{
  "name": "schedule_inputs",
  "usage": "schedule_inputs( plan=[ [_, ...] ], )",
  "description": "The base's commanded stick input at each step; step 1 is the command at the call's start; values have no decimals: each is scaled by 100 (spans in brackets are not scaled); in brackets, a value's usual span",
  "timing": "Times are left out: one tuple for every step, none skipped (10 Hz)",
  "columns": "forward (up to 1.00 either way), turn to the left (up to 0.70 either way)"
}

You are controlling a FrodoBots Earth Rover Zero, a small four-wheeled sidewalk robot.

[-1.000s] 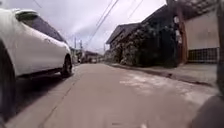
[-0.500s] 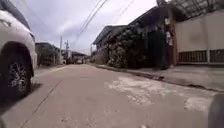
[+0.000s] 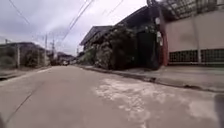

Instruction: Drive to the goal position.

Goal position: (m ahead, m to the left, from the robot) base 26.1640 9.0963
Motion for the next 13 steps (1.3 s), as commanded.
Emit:
schedule_inputs(
  plan=[
    [100, 0],
    [100, 0],
    [100, 3],
    [100, 12],
    [100, 28],
    [100, 40],
    [100, 40],
    [100, 40],
    [100, 40],
    [100, 40],
    [100, 40],
    [100, 38],
    [100, 31]
  ],
)
